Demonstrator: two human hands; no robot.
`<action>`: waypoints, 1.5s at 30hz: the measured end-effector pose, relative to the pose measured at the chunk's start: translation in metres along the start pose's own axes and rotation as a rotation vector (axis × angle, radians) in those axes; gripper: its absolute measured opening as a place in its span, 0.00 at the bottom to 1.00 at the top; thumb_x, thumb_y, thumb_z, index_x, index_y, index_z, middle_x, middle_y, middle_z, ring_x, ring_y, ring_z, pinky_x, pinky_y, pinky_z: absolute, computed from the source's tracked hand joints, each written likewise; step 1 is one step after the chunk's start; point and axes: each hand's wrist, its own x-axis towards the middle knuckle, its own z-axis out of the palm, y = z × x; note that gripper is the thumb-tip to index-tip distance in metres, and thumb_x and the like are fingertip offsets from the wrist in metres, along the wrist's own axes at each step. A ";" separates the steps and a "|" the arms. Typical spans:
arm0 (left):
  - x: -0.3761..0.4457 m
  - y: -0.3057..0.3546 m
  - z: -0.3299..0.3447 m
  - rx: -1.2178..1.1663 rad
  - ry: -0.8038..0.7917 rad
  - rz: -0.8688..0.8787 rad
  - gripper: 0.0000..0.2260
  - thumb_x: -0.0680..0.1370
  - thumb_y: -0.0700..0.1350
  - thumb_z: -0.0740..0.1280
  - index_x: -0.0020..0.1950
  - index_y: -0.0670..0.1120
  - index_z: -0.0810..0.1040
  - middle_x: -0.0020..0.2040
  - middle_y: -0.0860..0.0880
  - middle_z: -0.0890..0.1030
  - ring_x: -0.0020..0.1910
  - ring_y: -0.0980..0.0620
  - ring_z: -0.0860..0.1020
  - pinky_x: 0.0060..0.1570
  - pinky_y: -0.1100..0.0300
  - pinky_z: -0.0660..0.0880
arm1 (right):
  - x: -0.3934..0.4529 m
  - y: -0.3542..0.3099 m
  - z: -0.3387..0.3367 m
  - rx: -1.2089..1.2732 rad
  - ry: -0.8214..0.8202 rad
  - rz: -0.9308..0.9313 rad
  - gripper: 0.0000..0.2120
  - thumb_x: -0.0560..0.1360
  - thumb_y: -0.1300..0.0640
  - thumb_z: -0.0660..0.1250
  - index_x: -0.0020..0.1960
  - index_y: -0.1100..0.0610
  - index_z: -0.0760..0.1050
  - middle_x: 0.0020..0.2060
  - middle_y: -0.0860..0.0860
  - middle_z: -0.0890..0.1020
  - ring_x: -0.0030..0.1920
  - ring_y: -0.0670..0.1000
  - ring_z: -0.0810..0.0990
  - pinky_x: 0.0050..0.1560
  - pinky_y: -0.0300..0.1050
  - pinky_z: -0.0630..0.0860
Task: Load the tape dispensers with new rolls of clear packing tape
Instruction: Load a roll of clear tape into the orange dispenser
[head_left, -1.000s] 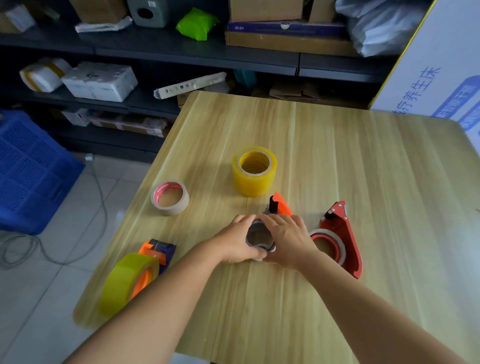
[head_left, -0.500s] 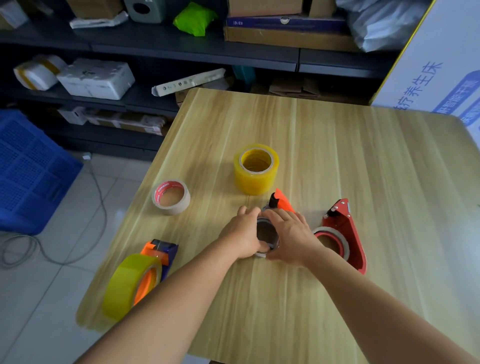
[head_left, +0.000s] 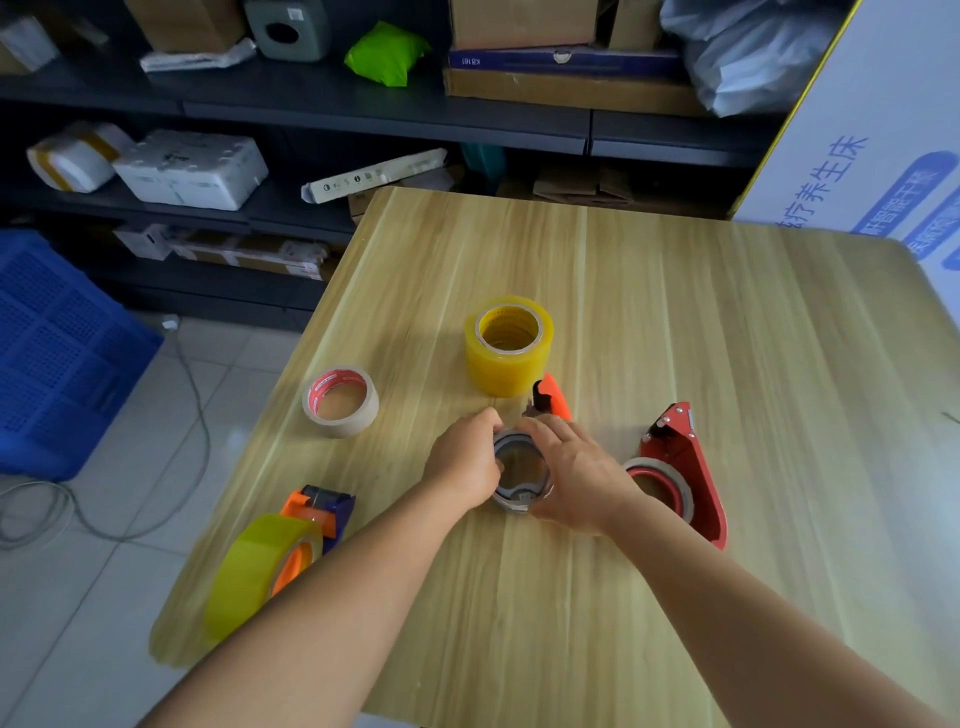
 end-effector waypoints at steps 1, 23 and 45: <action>0.001 0.000 -0.001 0.003 0.016 -0.004 0.13 0.75 0.42 0.70 0.58 0.49 0.73 0.56 0.49 0.79 0.51 0.47 0.78 0.46 0.56 0.75 | 0.000 0.001 0.001 0.007 -0.002 0.001 0.44 0.67 0.47 0.75 0.76 0.47 0.55 0.72 0.46 0.63 0.73 0.50 0.60 0.69 0.46 0.66; 0.005 -0.005 -0.006 -0.127 -0.292 0.155 0.44 0.62 0.56 0.79 0.72 0.52 0.60 0.71 0.51 0.65 0.66 0.52 0.70 0.63 0.54 0.70 | 0.000 0.003 -0.007 0.126 -0.061 0.085 0.51 0.69 0.52 0.75 0.77 0.44 0.41 0.75 0.47 0.61 0.67 0.53 0.72 0.57 0.45 0.75; 0.004 -0.013 -0.002 -0.221 -0.216 0.144 0.36 0.60 0.52 0.80 0.61 0.55 0.64 0.57 0.54 0.76 0.54 0.54 0.76 0.54 0.55 0.76 | -0.011 0.004 -0.004 -0.029 0.056 -0.134 0.09 0.75 0.50 0.67 0.52 0.45 0.83 0.72 0.45 0.65 0.73 0.49 0.58 0.60 0.47 0.72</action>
